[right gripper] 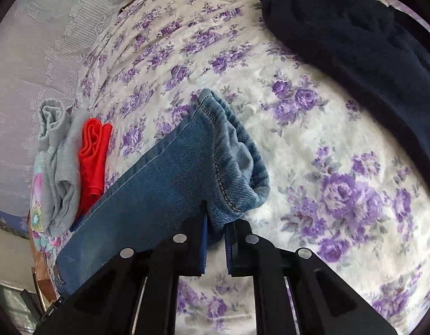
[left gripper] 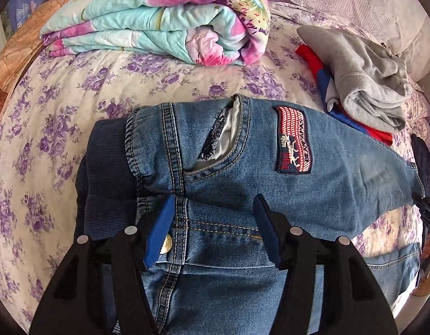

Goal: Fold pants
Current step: 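Lift the jeans with both tools and flip them over, bringing the tools together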

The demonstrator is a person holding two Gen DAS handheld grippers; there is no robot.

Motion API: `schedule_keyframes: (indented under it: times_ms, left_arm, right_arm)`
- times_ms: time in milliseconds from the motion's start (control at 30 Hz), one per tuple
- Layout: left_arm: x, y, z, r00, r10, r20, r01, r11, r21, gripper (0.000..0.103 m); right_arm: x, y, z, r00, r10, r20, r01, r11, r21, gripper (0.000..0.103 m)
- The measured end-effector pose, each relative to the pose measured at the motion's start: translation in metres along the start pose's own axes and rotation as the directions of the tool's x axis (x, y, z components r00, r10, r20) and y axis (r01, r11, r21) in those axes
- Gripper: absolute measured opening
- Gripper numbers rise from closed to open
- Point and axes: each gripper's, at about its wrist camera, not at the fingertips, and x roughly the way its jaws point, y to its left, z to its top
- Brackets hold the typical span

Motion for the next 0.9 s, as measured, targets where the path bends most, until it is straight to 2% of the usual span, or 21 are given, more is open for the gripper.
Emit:
schedule_keyframes:
  times_ms: [100,167,200,267,367,433,467,500,567,600,667,733,767,900]
  left_arm:
    - [0.0,0.0,0.0,1.0,-0.001,0.0,0.001,1.0,0.002,0.056]
    - [0.005,-0.001,0.003,1.0,0.008,-0.012,-0.008,1.0,-0.002,0.057]
    - [0.007,-0.003,0.005,1.0,0.013,-0.018,-0.013,1.0,0.002,0.062]
    - [0.005,-0.01,0.006,0.999,0.03,-0.031,-0.029,0.999,0.024,0.064]
    - [-0.029,-0.003,0.006,0.999,-0.03,-0.027,0.031,0.999,0.041,0.063]
    - [-0.062,0.009,0.013,1.0,-0.02,0.023,0.019,0.999,0.048,0.064]
    - [-0.076,0.016,0.02,0.999,0.0,0.045,-0.002,0.998,0.056,0.076]
    - [-0.087,0.021,0.028,0.998,0.011,0.062,-0.015,0.998,0.067,0.092]
    - [-0.098,0.028,0.049,0.998,-0.008,0.065,-0.002,0.989,0.148,0.096]
    - [-0.095,0.027,0.061,0.999,-0.018,0.044,0.009,0.979,0.205,0.096]
    - [-0.077,0.027,0.083,0.997,-0.076,-0.03,0.082,0.949,0.304,0.096]
    - [-0.048,0.027,0.101,0.985,-0.132,-0.112,0.163,0.925,0.343,0.096]
    - [-0.033,0.028,0.107,0.98,-0.134,-0.146,0.179,0.917,0.357,0.096]
    - [0.028,0.038,0.121,0.962,-0.116,-0.249,0.199,0.92,0.338,0.093]
  right_arm:
    - [-0.019,-0.006,-0.011,0.999,0.008,0.033,-0.009,1.0,0.011,0.01]
    - [-0.006,-0.011,-0.013,1.0,-0.028,-0.001,0.028,1.0,0.015,0.013]
    - [0.009,-0.012,-0.012,0.997,-0.06,-0.038,0.061,0.998,0.003,0.014]
    - [0.009,-0.008,-0.01,0.997,-0.067,-0.029,0.066,0.997,-0.041,0.018]
    - [-0.013,-0.003,-0.016,0.993,-0.101,-0.06,0.098,0.994,-0.05,0.041]
    - [-0.046,0.003,-0.031,0.995,-0.099,0.011,0.099,0.99,-0.104,0.045]
    - [-0.064,0.007,-0.044,0.995,-0.088,0.05,0.094,0.986,-0.139,0.048]
    - [-0.079,0.009,-0.057,0.995,-0.07,0.074,0.081,0.982,-0.169,0.054]
    - [-0.106,0.011,-0.089,0.995,-0.017,0.094,0.038,0.974,-0.222,0.056]
    - [-0.117,0.01,-0.105,0.996,-0.002,0.095,0.025,0.97,-0.242,0.056]
    - [-0.134,0.009,-0.135,0.995,-0.005,0.097,0.031,0.962,-0.272,0.057]
    - [-0.144,0.007,-0.157,0.993,-0.044,0.109,0.074,0.955,-0.286,0.057]
    - [-0.149,0.006,-0.165,0.991,-0.066,0.114,0.096,0.953,-0.286,0.057]
    - [-0.161,0.011,-0.172,0.974,-0.163,0.159,0.202,0.939,-0.278,0.057]
